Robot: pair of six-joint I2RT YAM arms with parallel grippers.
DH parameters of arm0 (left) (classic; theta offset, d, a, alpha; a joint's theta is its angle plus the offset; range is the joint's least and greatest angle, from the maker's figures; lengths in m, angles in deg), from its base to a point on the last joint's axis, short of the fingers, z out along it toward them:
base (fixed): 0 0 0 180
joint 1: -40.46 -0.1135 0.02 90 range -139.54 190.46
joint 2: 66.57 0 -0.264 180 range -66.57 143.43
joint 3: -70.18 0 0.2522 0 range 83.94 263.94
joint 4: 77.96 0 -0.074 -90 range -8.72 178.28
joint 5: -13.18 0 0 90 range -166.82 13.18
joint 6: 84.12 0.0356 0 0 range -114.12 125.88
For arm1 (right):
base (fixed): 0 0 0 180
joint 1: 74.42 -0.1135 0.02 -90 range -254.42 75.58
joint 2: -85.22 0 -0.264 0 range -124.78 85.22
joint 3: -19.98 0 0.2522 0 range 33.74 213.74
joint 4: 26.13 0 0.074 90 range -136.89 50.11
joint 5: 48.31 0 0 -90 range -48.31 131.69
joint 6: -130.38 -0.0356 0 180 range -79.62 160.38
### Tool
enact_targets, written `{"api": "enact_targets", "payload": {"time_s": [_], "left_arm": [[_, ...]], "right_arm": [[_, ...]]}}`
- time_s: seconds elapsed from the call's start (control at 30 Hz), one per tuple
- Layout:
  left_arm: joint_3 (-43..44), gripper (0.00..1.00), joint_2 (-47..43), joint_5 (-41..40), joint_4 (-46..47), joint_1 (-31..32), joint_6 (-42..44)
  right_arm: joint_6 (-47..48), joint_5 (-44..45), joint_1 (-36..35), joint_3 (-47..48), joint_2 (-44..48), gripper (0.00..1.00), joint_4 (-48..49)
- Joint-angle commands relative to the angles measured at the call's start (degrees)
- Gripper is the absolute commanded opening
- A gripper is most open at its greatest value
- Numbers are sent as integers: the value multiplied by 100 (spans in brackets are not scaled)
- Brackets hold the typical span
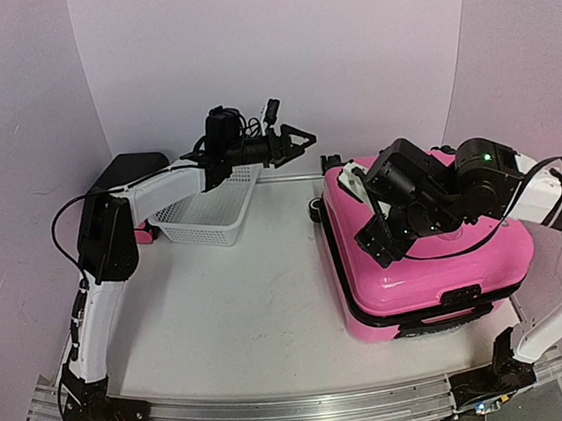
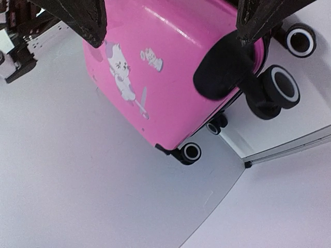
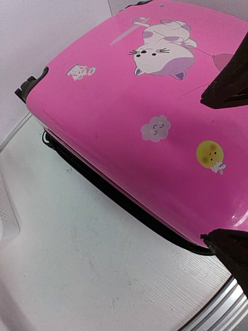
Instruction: Open, take out, and arrange the luggage
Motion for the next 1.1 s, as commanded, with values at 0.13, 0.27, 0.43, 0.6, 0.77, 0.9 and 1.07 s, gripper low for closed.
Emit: {"api": "enact_targets", "payload": {"time_s": [0.13, 0.27, 0.43, 0.6, 0.77, 0.9, 1.07], "left_arm": [[1428, 90, 1195, -479, 201, 53, -1265], [2163, 95, 1770, -800, 201, 44, -1607], [2960, 99, 2432, -983, 248, 47, -2283], [3169, 99, 2709, -959, 798, 72, -2782], [3304, 98, 2718, -766, 1319, 213, -3048], [2436, 86, 2120, -281, 1554, 277, -2719], [-182, 81, 344, -111, 1436, 199, -1564]], "right_arm": [[-133, 65, 41, 148, 82, 82, 196], [-103, 91, 57, 54, 167, 82, 236], [-170, 65, 72, -72, 240, 81, 294], [-217, 40, 79, -183, 294, 81, 401], [-226, -77, 81, -207, 258, 81, 469], [-154, -247, 78, -159, 213, 81, 482], [-8, -287, 76, -130, 102, 93, 292]]}}
